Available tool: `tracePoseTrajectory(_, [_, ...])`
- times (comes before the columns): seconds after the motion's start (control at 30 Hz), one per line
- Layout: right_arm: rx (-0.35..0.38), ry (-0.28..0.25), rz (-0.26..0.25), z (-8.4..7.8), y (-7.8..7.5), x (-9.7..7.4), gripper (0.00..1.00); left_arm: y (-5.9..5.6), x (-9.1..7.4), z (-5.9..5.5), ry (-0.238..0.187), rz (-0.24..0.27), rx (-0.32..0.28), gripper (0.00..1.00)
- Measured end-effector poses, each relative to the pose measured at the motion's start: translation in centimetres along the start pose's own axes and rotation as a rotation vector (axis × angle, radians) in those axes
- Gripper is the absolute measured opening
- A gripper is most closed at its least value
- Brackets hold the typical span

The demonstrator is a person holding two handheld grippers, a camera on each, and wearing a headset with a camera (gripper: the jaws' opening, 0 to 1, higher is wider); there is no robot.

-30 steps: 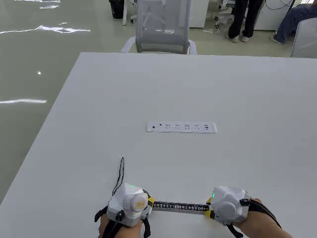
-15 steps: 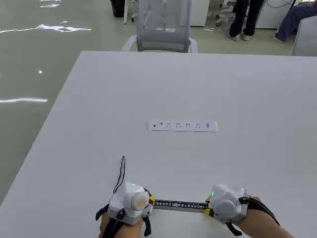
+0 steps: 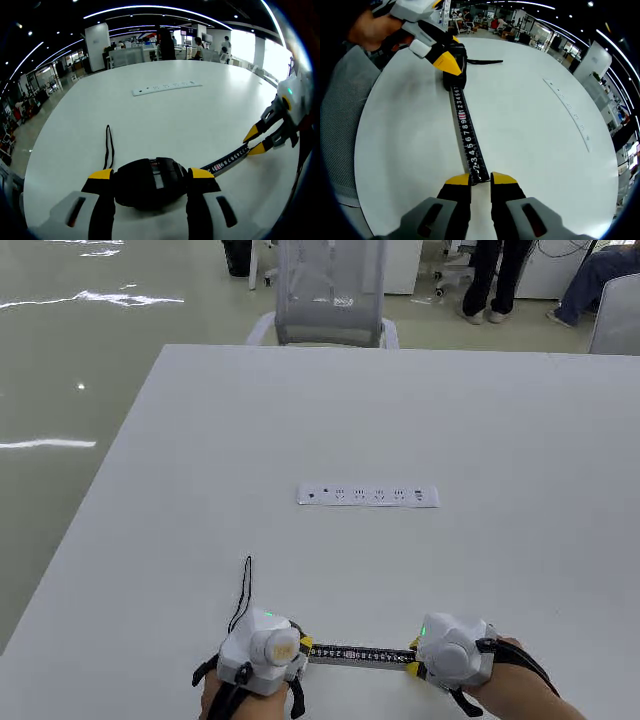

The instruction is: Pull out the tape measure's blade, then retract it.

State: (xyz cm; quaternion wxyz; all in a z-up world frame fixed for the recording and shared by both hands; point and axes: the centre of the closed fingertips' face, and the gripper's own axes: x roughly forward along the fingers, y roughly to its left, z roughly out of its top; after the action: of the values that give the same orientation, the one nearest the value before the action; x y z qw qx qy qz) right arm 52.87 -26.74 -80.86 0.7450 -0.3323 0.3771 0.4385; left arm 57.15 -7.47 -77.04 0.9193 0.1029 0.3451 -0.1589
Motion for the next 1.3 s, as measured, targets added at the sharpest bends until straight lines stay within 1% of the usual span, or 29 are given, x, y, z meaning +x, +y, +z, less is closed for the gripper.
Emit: tracePoseTrajectory(1.3, [-0.011,-0.01,0.012,1.5,0.4,0.8,0.12,0.0,-0.1,0.0,-0.001,-0.003,-0.002,0.54])
